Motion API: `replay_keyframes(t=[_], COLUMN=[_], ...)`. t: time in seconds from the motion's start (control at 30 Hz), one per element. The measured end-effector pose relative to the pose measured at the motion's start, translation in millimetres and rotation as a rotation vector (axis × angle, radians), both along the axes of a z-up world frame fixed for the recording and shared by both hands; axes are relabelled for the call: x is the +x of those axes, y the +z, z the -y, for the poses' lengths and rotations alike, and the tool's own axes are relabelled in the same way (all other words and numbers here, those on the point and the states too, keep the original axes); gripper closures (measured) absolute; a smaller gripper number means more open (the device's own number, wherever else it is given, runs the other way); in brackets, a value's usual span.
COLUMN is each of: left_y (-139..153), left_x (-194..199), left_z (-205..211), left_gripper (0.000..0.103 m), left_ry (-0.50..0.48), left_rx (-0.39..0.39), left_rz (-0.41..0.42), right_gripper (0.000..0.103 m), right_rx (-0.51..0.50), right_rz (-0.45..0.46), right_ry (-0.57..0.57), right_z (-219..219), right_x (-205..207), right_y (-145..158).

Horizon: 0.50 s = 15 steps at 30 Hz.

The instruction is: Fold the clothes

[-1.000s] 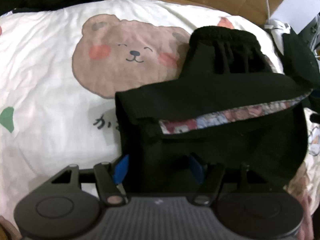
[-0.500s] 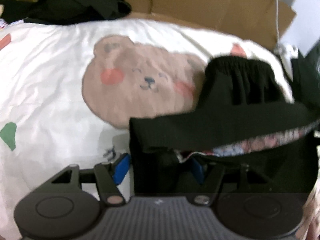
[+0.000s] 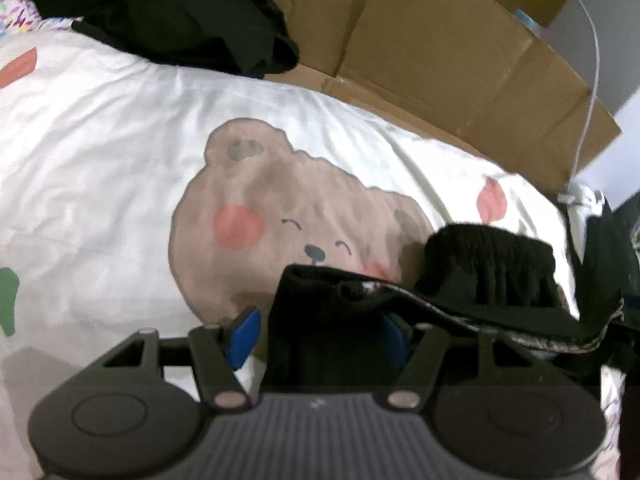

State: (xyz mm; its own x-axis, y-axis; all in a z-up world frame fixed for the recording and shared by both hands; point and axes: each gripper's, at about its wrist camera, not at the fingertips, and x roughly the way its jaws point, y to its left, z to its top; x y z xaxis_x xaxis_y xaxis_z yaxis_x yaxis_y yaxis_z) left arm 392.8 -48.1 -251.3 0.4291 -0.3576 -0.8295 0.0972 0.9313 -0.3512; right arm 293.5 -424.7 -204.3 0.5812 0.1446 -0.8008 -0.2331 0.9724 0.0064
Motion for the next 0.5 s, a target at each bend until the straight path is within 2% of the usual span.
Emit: replay_keyframes(t=[0.1,0.3,0.4,0.5], left_y=[-3,-2,-1,-3], left_x=[1,-8,-13,-17], left_z=[-5,-12,-14,-13], left_gripper=[0.038,0.038,0.038,0.042], left_ry=[0.023,0.002,-0.006,-0.032], left_rx=[-0.026,-0.032,-0.025,-0.025], left_rz=[-0.005,0.008,0.023,0.023], right_gripper=[0.021,0.021,0.021,0.021], right_rx=[0.024,0.11,0.161,0.16], right_rz=[0.004,0.02,0.043,0.043], right_ry=[-0.03,-0.077,-0.075,-0.036], right_z=[6,25,37,42], right_x=[3,0,-6,-10], right_y=[1,6,14,18])
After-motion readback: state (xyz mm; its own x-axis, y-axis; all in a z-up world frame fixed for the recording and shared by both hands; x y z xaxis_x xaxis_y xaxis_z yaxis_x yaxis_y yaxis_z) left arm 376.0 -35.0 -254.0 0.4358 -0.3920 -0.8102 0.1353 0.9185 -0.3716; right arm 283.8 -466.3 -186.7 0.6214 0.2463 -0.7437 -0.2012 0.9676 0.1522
